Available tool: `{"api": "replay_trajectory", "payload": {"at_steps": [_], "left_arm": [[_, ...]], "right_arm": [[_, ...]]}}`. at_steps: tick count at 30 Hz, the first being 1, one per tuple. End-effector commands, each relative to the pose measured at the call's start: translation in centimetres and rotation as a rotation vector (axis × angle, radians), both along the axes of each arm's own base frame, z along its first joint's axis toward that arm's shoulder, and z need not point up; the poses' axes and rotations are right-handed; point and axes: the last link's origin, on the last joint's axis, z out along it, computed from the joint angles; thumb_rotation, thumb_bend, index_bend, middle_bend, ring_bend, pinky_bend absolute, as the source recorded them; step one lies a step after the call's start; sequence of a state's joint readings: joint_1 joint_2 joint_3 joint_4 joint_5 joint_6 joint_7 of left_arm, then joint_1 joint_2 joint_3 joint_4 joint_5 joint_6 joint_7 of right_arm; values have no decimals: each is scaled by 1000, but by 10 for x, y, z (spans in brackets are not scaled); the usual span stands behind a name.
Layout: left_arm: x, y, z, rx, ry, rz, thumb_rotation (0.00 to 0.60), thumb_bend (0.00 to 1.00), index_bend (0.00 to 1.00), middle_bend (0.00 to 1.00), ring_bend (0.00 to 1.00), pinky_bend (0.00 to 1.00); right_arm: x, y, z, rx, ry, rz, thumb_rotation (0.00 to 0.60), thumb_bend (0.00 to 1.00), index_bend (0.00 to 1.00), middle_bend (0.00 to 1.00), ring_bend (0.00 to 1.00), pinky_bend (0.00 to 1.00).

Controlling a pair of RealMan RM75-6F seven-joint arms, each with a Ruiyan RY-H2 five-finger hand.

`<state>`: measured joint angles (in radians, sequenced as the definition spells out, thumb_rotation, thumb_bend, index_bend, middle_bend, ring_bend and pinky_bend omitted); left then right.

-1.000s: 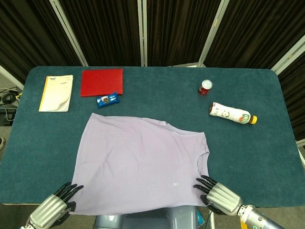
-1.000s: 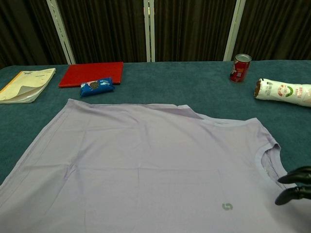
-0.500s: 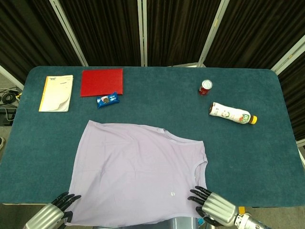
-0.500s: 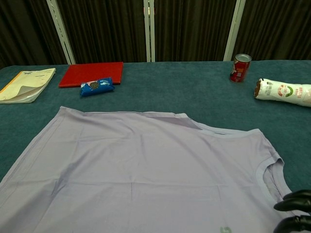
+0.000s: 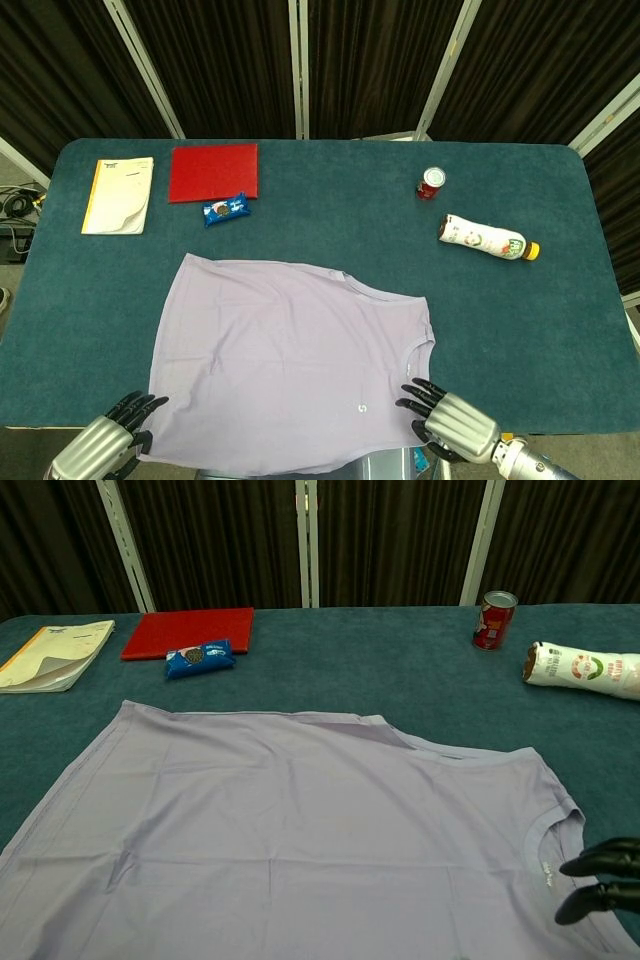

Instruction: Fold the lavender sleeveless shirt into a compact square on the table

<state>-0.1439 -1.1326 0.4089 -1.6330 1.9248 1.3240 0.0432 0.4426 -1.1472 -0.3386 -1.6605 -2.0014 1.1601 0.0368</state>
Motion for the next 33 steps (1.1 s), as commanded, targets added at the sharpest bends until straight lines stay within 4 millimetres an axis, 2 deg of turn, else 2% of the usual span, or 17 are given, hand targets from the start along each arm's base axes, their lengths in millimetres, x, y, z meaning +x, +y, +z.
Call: {"api": "replay_trajectory", "payload": {"at_steps": [1,12,20,26,33], "left_arm": [[4,13,2,48,-16,2,600,531,673,0,0,0],[27,72,13,172,25,20,600,527,666,0,0,0],[29,119,17,212,86,77,600,528,665,0,0,0],[26,150,28,284,126,103,600,528,665,0,0,0],[27,184,27,292,133,143,600,528,666,0,0,0]], "right_arm": [[1,-11,2,-17,-8,-35,600,507,699,160,0,0],[18,-62,3,-134,-80,-160,600,534,707,172,0,0],[21,-105,6,-206,-103,-286,600,545,718,195,0,0],[16,-124,6,-237,-85,-340,600,546,718,195,0,0],[4,-146,-3,-258,-53,-422,600,546,718,196,0,0]]}}
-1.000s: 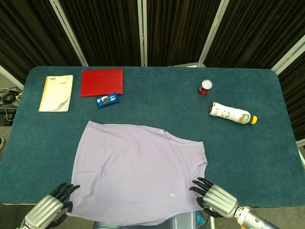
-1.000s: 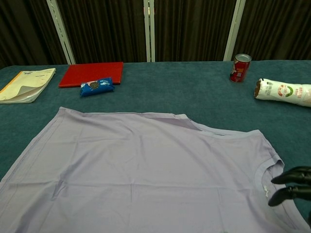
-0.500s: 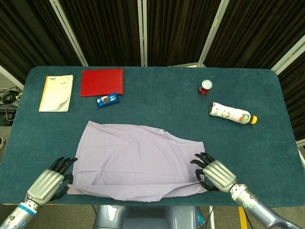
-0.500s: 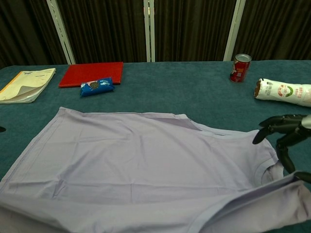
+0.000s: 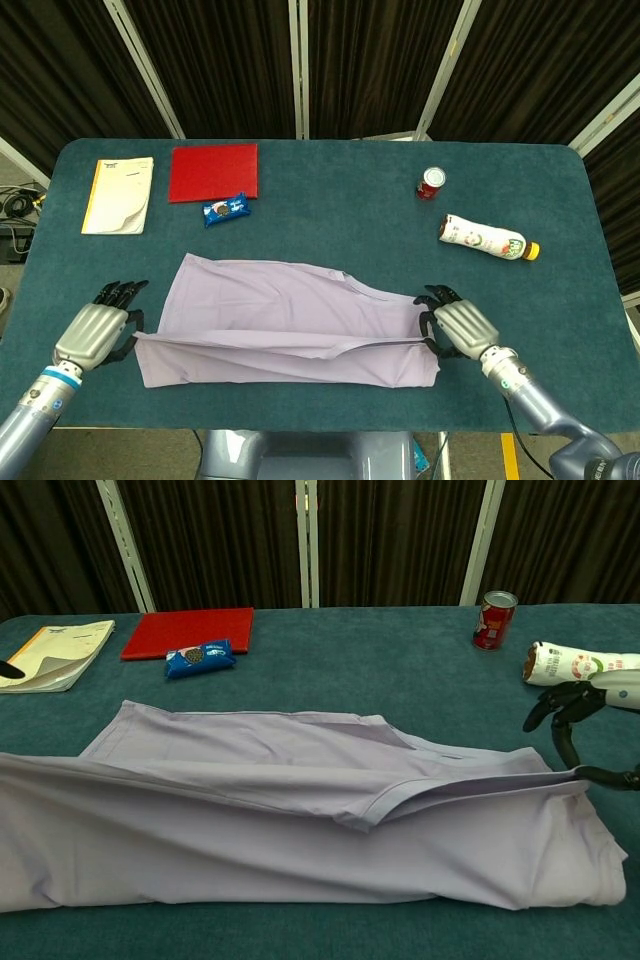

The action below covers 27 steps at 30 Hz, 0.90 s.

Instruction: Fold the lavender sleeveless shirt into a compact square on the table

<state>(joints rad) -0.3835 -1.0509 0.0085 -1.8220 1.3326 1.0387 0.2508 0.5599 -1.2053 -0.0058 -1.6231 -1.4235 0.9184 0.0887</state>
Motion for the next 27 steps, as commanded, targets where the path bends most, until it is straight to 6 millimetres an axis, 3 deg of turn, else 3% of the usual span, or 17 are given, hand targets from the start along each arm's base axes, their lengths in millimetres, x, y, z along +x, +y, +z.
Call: {"api": "replay_trajectory", "payload": {"at_steps": [1,11,27], "left_arm": [[0,22,0,14,4,14,600,528,666,0,0,0],[-2,69,-16,-43,0,37,600,527,662,0,0,0],[-4,101,-32,-46,27,42,600,529,661,0,0,0]], "right_arm": [[-3,-14,-6,-11,2,-40,600,546,718,196,0,0],[-5,-49,-15,-5,-15,-153,600,546,718,196,0,0],[-4,-83,-20,-17,3,-220,600,546,717,195,0,0]]}}
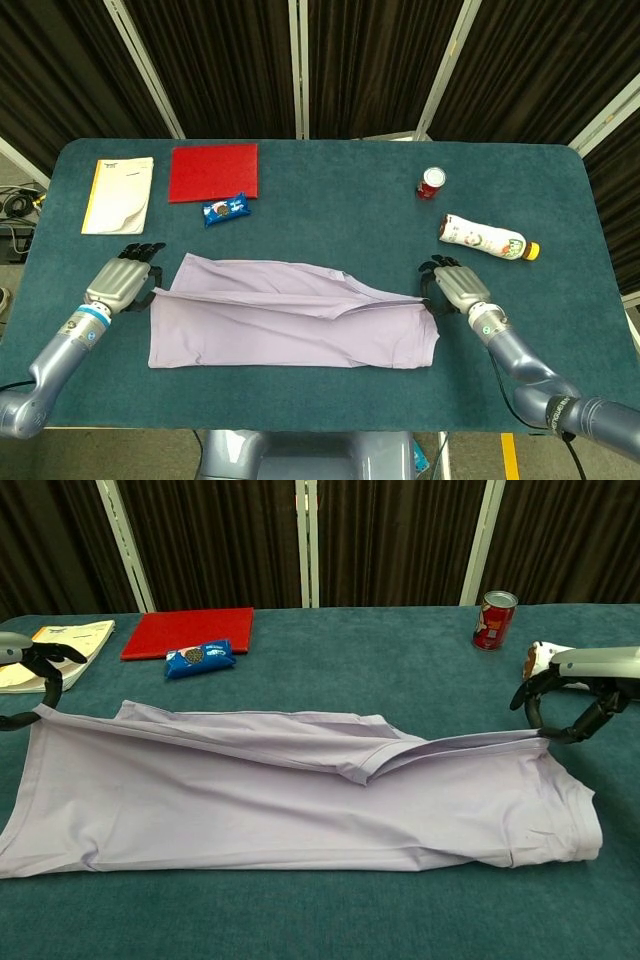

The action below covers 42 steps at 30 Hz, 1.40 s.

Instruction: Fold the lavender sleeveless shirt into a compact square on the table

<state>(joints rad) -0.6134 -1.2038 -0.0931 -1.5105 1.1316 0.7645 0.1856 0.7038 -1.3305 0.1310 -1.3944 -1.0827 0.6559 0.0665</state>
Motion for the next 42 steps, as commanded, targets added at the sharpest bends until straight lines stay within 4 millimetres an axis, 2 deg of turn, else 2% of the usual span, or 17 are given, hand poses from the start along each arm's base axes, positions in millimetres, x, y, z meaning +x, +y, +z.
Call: {"api": "replay_trajectory", "payload": {"at_steps": [1,13,17,19,20,21,23,24,25,26,27,29,37,40,42], "left_arm": [[0,5,-5,-5,-4,3,600,529,661,0,0,0],[2,35,-16,20,-6,44,600,530,654,0,0,0],[2,42,-22,22,-9,61,600,528,565,0,0,0],[2,44,-25,24,-18,64,600,495,512,0,0,0],[2,44,-26,26,-21,65,600,442,454,0,0,0],[2,45,-28,29,-24,65,600,359,342,0,0,0],[2,46,-29,35,-29,65,600,209,110,0,0,0],[3,47,-29,42,-35,64,600,140,23,0,0,0],[3,47,-29,46,-39,64,600,111,1,0,0,0],[3,48,-29,51,-42,63,600,89,0,0,0,0],[3,48,-28,58,-46,61,600,84,0,0,0,0],[4,49,-23,88,-55,49,600,84,0,0,0,0],[7,41,-3,126,-102,14,600,85,0,0,0,0],[6,32,4,122,-104,-1,600,87,0,0,0,0],[4,20,8,109,-103,-20,600,89,0,0,0,0]], "right_arm": [[1,-6,-1,-4,-1,-5,600,546,717,195,0,0],[-2,-28,-6,-10,-4,-57,600,549,717,196,0,0],[-7,-32,-8,-1,2,-76,600,548,717,196,0,0],[-9,-33,-9,-3,1,-80,600,548,707,195,0,0],[-9,-33,-9,-5,0,-81,600,548,684,193,0,0],[-10,-33,-10,-7,1,-78,600,538,600,182,0,0],[-11,-32,-10,-4,4,-73,600,438,348,133,0,0],[-12,-31,-11,-1,3,-70,600,330,185,87,0,0],[-12,-30,-10,-1,1,-68,600,216,72,43,0,0],[-11,-30,-10,-1,-2,-65,600,152,28,22,0,0],[-11,-30,-9,-3,-7,-60,600,82,1,4,0,0],[-8,-26,-4,-25,-24,-31,600,26,0,0,0,0],[-10,-5,19,-64,-24,51,600,18,0,0,0,0],[-15,11,31,-76,-24,78,600,17,0,0,0,0],[-23,30,45,-106,-19,105,600,17,0,0,0,0]]}}
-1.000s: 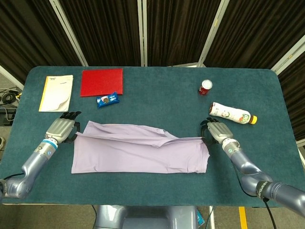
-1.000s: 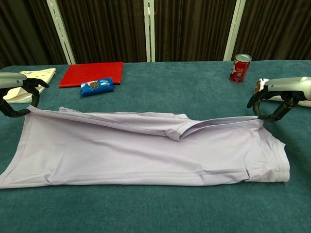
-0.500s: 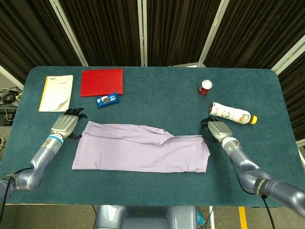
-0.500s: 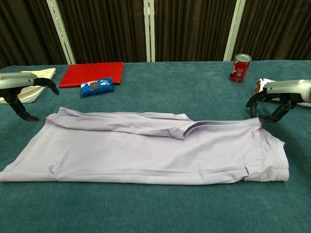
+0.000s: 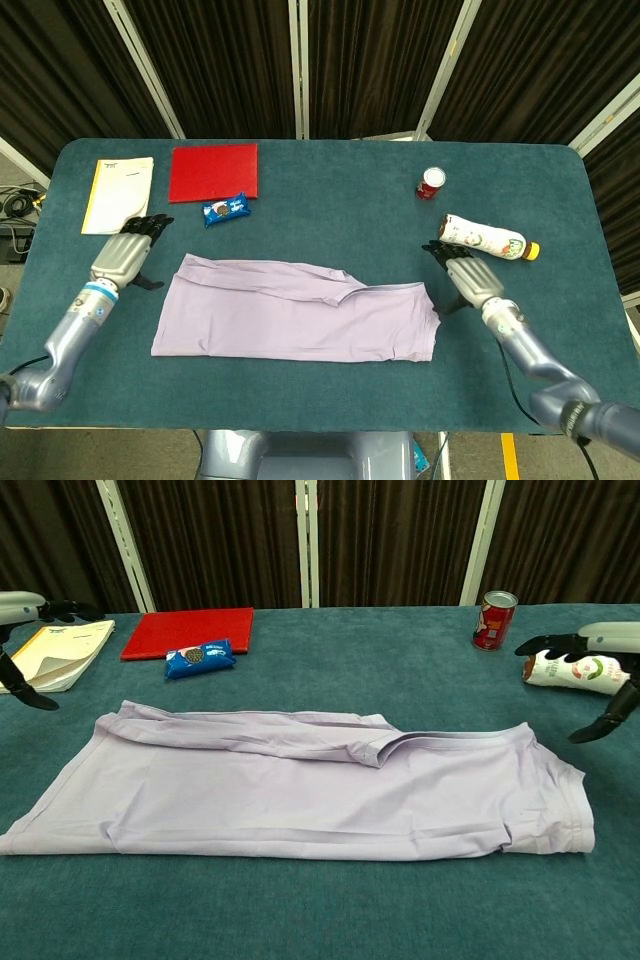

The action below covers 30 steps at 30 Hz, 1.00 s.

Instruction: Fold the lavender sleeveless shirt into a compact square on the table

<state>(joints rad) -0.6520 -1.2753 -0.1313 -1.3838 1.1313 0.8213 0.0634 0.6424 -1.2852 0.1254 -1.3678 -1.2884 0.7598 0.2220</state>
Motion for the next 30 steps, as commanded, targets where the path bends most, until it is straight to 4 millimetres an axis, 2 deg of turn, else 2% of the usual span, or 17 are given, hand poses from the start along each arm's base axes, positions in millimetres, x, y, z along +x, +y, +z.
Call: {"api": "replay_trajectory", "payload": {"at_steps": [1,7,13,16,21,30], "left_arm": [[-3,-16,5,-14,-4,-22,600,91,0,0,0,0],[-1,-26,-6,-46,-14,-44,600,101,6,0,0,0],[17,-26,-28,-85,-29,-90,600,120,157,0,0,0],[36,-20,-43,-96,-29,-138,600,191,238,0,0,0],[65,-7,-62,-111,-42,-190,600,281,381,0,0,0],[119,11,-99,-154,48,-345,600,282,450,0,0,0]], "right_arm": [[-12,32,22,-37,3,38,600,18,0,0,0,0],[-21,69,41,-127,-38,69,600,18,0,0,0,0],[-30,104,51,-192,-89,59,600,17,28,0,0,0],[-33,120,56,-221,-113,34,600,17,52,0,0,0],[-33,130,62,-276,-97,48,600,15,95,0,0,0],[-38,131,68,-314,-76,35,600,14,110,0,0,0]]}}
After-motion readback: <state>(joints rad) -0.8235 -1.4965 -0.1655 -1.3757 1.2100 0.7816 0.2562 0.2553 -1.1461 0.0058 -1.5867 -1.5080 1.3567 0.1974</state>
